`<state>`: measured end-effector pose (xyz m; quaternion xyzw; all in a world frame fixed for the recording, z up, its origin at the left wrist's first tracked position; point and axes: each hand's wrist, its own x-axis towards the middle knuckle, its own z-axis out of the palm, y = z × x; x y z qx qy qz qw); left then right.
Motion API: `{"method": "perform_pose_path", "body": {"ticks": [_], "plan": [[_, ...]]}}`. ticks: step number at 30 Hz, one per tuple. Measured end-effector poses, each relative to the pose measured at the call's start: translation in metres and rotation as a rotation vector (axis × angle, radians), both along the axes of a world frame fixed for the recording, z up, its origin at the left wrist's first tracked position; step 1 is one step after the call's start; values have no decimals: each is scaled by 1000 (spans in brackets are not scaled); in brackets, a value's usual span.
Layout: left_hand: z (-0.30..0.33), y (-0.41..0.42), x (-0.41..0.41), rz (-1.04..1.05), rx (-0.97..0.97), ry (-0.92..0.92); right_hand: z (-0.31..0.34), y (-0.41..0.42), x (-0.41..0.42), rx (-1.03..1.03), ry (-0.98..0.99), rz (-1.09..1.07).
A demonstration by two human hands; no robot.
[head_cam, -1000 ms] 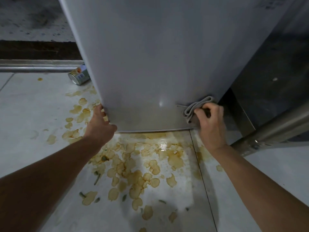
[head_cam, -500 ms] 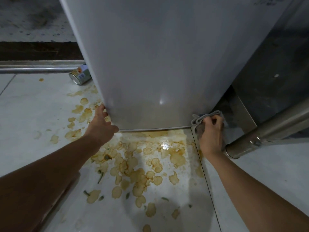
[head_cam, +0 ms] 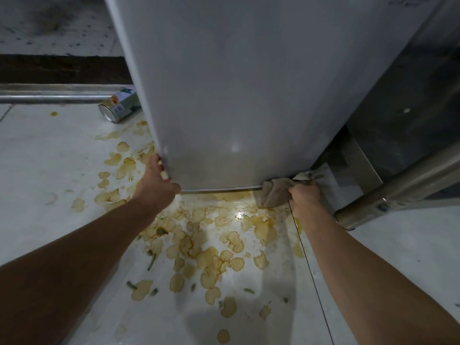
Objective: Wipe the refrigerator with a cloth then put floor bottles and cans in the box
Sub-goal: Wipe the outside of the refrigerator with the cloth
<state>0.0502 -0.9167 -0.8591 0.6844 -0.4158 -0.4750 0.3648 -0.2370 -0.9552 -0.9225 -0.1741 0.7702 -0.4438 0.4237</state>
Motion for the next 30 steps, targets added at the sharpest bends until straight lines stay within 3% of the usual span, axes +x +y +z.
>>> {"method": "perform_pose_path", "body": {"ticks": [5, 19, 30], "plan": [[-3, -2, 2, -26, 19, 1, -9, 0, 15, -75, -153, -143], [-4, -2, 20, -163, -9, 15, -14, 14, 113, -45, -216, -53], [-3, -1, 44, -308, -11, -93, -10, 32, 211, -93, -435, 22]]}}
